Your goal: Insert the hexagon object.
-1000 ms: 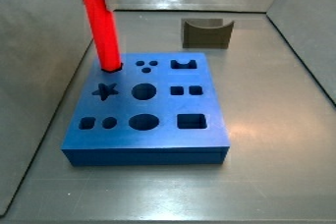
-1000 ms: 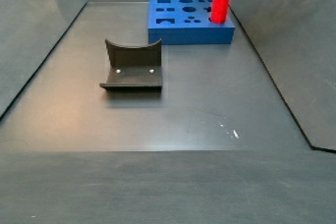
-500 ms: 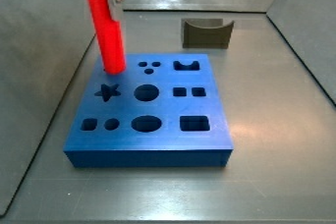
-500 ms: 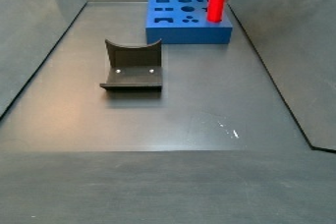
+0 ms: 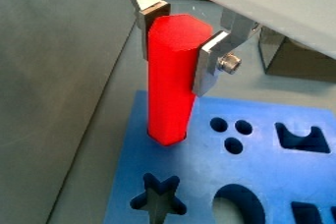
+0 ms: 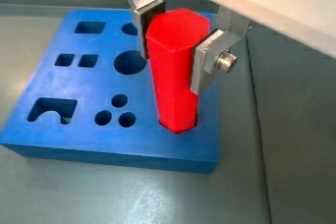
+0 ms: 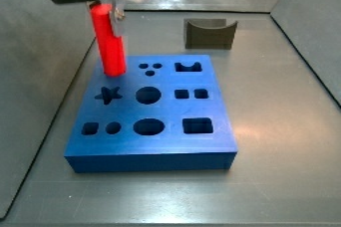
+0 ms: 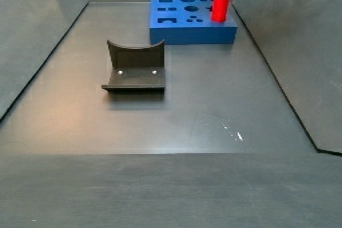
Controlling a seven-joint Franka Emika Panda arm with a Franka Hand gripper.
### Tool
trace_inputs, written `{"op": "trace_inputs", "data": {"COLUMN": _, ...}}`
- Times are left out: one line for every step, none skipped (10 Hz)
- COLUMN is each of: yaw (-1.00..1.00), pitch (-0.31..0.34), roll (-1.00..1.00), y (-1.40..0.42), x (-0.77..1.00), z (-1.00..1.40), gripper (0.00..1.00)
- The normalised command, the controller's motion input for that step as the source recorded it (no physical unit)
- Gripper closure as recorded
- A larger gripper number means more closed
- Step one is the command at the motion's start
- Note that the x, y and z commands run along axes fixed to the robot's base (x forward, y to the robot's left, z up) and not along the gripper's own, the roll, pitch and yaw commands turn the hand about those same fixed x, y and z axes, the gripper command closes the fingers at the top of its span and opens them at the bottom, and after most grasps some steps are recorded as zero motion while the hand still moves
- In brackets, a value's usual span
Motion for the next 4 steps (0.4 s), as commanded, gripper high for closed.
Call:
{"op": "trace_inputs", "data": {"yaw": -0.03, "pitch": 0.0, "roll": 0.07, "y": 0.0, "x": 0.0, "z": -0.29, "gripper": 1.0}}
{"op": "trace_inputs", "data": {"yaw": -0.01, "pitch": -0.016, "roll": -0.02, "y": 0.02, "x": 0.0, "z": -0.03, "gripper": 1.0}}
{"op": "trace_inputs", "data": {"yaw": 0.0, "pitch": 0.0, "roll": 0.0, "y": 0.0, "x": 0.0, "z": 0.0, "gripper": 1.0}}
{"op": "trace_inputs", "data": {"yaw": 0.0, "pitch": 0.0, "roll": 0.0, "y": 0.0, "x": 0.0, "z": 0.0, "gripper": 1.0}}
